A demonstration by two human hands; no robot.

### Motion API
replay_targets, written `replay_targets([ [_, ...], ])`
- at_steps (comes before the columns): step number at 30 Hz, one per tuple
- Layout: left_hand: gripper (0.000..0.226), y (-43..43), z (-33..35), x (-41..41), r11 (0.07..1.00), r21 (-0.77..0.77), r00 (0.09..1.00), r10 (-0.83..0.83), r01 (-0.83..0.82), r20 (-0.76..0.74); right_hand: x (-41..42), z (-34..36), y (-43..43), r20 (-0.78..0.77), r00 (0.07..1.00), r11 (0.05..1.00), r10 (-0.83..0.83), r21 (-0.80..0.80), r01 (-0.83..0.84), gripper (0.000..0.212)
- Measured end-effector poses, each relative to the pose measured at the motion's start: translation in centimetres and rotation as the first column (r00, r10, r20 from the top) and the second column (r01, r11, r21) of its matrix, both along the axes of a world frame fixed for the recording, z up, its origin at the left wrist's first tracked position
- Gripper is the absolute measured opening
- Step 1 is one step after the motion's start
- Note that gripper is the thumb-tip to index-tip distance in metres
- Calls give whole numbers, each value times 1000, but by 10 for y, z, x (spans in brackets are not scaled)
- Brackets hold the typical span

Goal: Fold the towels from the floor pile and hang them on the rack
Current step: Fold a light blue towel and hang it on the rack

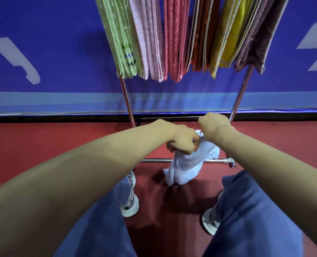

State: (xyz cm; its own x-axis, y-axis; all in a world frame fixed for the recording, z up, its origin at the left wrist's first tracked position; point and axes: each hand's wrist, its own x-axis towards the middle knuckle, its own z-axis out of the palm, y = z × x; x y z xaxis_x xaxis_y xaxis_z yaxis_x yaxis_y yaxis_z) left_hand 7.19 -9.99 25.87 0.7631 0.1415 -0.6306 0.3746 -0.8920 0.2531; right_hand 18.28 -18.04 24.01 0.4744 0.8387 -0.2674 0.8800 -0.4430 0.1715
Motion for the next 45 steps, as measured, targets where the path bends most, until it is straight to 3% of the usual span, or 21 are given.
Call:
replay_targets([
  [2, 39, -7, 2, -3, 999, 13, 999, -41, 41, 5, -2, 9, 1, 23, 1000, 1000, 14, 7, -14, 24],
  [4, 37, -9, 8, -7, 1000, 14, 999, -27, 26, 47, 1, 23, 1, 56, 998, 998, 12, 61, -16, 12],
  [8, 42, 14, 42, -10, 988, -78, 959, 147, -131, 242, 12, 78, -4, 52, 994, 944, -97, 321, 75, 16],
  [11, 46, 32, 82, -4, 940, -215, 815, 338, -266, 470, 19, 129, -2, 81, 986, 825, -148, 560, 78, 21],
  [13, 51, 35, 104, -1, 914, -213, 691, 401, -345, 601, 16, 149, 0, 69, 983, 746, -171, 661, 83, 24],
  [16, 37, 31, 112, -1, 846, -262, 551, 508, -465, 662, -1, 149, 2, -2, 987, 774, -162, 619, 129, 32],
  [19, 21, 24, 105, -4, 818, -341, 626, 574, -464, 528, -12, 134, 6, -179, 975, 799, -133, 562, 212, 27],
  [22, 16, 22, 107, -10, 820, -381, 690, 568, -427, 448, -15, 128, 3, -236, 960, 770, -153, 581, 265, 22],
  [25, 28, 21, 114, -13, 846, -362, 720, 527, -392, 451, -13, 125, -5, -252, 951, 728, -180, 616, 301, 24],
  [28, 21, 18, 131, -14, 862, -359, 739, 496, -357, 456, -15, 137, -9, -238, 957, 716, -165, 638, 282, 24],
  [32, 21, 19, 157, -15, 851, -395, 692, 515, -345, 506, -23, 163, -12, -330, 935, 667, -131, 668, 329, 21],
  [34, 19, 20, 156, -22, 846, -401, 704, 521, -351, 483, -34, 165, -15, -474, 878, 647, -62, 651, 397, 15],
  [39, 6, 31, 128, -43, 852, -376, 757, 506, -364, 414, -62, 142, -14, -661, 750, 699, -11, 531, 479, 12],
  [45, 26, 37, 126, -61, 884, -339, 805, 443, -321, 394, -75, 135, -9, -851, 526, 735, -16, 346, 583, 5],
])
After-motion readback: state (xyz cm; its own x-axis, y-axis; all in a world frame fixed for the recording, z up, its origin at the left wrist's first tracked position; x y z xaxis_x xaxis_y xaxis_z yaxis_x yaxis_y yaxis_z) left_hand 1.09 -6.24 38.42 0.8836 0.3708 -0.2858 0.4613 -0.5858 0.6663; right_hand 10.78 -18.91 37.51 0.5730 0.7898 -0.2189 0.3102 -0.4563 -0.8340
